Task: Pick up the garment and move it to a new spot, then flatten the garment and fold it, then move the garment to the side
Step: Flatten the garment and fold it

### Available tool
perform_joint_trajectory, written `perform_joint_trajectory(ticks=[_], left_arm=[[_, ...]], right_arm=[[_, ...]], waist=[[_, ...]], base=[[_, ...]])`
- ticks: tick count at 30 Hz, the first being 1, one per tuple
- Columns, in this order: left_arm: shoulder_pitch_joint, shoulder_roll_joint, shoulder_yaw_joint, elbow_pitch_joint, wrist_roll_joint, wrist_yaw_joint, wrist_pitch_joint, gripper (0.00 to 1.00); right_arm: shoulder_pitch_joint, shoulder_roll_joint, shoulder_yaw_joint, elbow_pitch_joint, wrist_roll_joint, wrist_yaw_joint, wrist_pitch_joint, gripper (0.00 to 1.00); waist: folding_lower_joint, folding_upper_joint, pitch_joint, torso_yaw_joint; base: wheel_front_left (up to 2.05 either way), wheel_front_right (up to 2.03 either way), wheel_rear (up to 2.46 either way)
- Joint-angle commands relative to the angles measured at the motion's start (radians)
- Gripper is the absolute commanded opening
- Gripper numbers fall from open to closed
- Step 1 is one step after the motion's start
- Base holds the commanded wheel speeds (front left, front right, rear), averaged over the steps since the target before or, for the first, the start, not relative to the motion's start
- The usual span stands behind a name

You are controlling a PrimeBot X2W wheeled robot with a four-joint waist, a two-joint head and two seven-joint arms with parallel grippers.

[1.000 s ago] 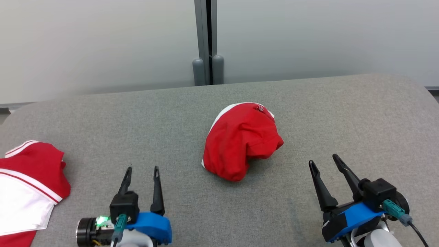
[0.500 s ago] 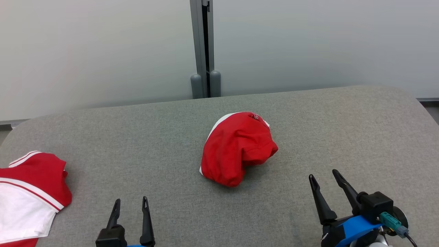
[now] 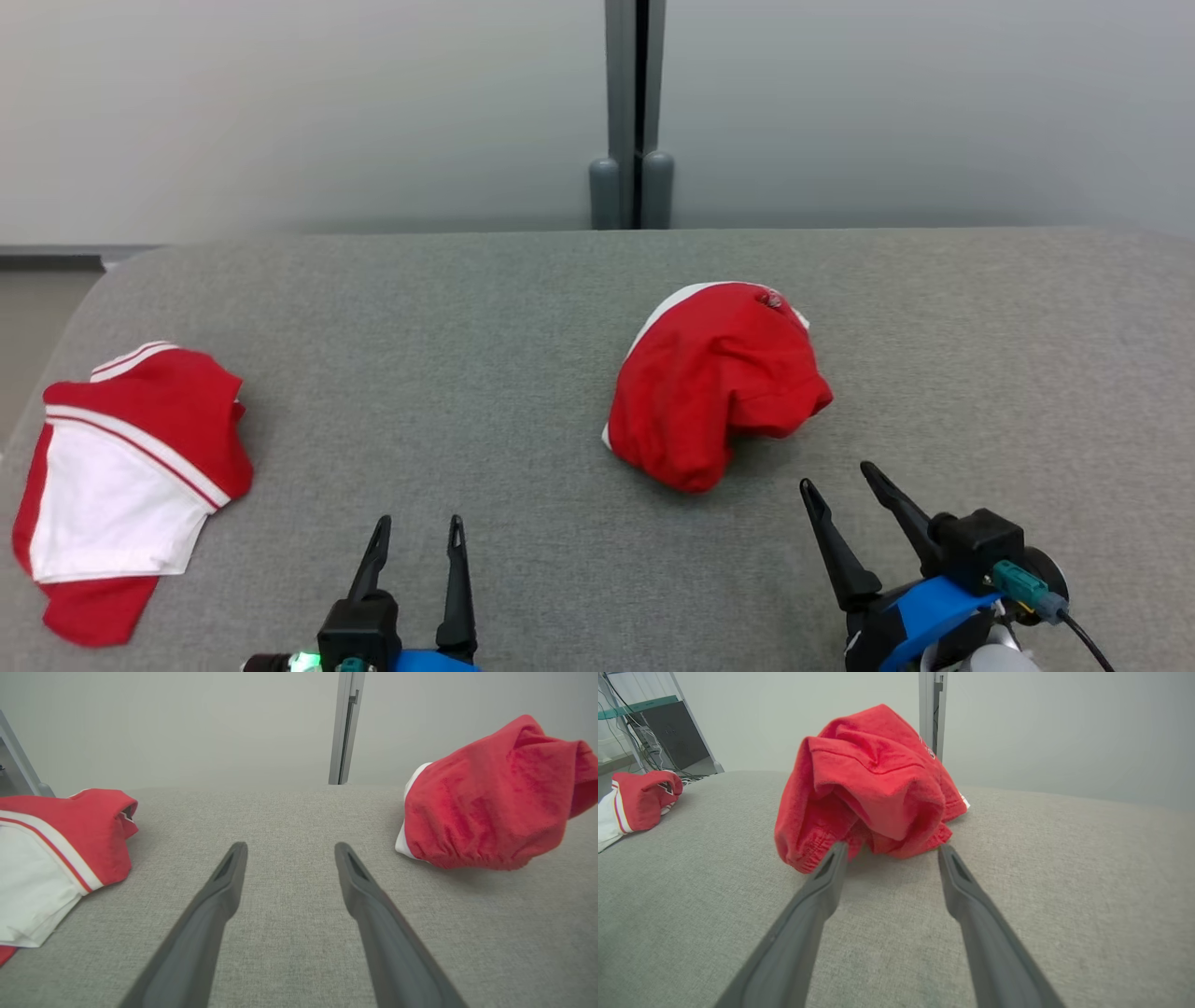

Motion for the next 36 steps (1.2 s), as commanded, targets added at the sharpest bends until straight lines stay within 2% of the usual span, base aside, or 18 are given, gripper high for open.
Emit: perform_joint_trajectory(ticks=[1, 10, 22, 25, 27, 30, 36], left_arm=[[-0.028, 0.0, -0.01, -0.003, -0.003, 0.007, -0.003, 1.0], [-0.051, 0.0, -0.057, -0.014, -0.01, 0.035, -0.003, 1.0], [-0.077, 0.0, -0.089, -0.022, -0.027, 0.057, -0.003, 1.0], [-0.082, 0.0, -0.098, -0.02, -0.03, 0.063, -0.003, 1.0], [-0.085, 0.0, -0.104, -0.017, -0.031, 0.063, -0.003, 1.0], [-0.083, 0.0, -0.108, -0.012, -0.032, 0.064, -0.003, 1.0], [-0.075, -0.001, -0.105, -0.006, -0.03, 0.058, -0.003, 1.0]], right_arm=[[-0.021, -0.007, 0.008, 0.013, 0.017, 0.0, -0.003, 1.0], [-0.085, -0.029, 0.05, 0.084, 0.09, 0.0, -0.003, 1.0], [-0.136, -0.045, 0.148, 0.095, 0.177, 0.0, -0.003, 1.0], [-0.143, -0.046, 0.165, 0.084, 0.195, 0.0, -0.003, 0.92], [-0.143, -0.047, 0.173, 0.076, 0.201, 0.0, -0.003, 0.81], [-0.135, -0.044, 0.183, 0.063, 0.212, 0.0, -0.003, 0.78], [-0.122, -0.037, 0.201, 0.048, 0.231, 0.0, -0.003, 0.87]], waist=[[-0.0001, -0.0002, 0.043, 0.048], [-0.0001, -0.0002, 0.101, 0.148], [-0.0001, -0.0002, 0.14, 0.177], [-0.0001, -0.0002, 0.143, 0.178], [-0.0001, -0.0002, 0.141, 0.178], [-0.0001, -0.0002, 0.135, 0.178], [-0.0001, -0.0002, 0.127, 0.178]], base=[[0.0, 0.0, 0.0], [0.0, 0.0, 0.0], [0.0, 0.0, 0.0], [0.0, 0.0, 0.0], [0.0, 0.0, 0.0], [0.0, 0.0, 0.0], [0.0, 0.0, 0.0]])
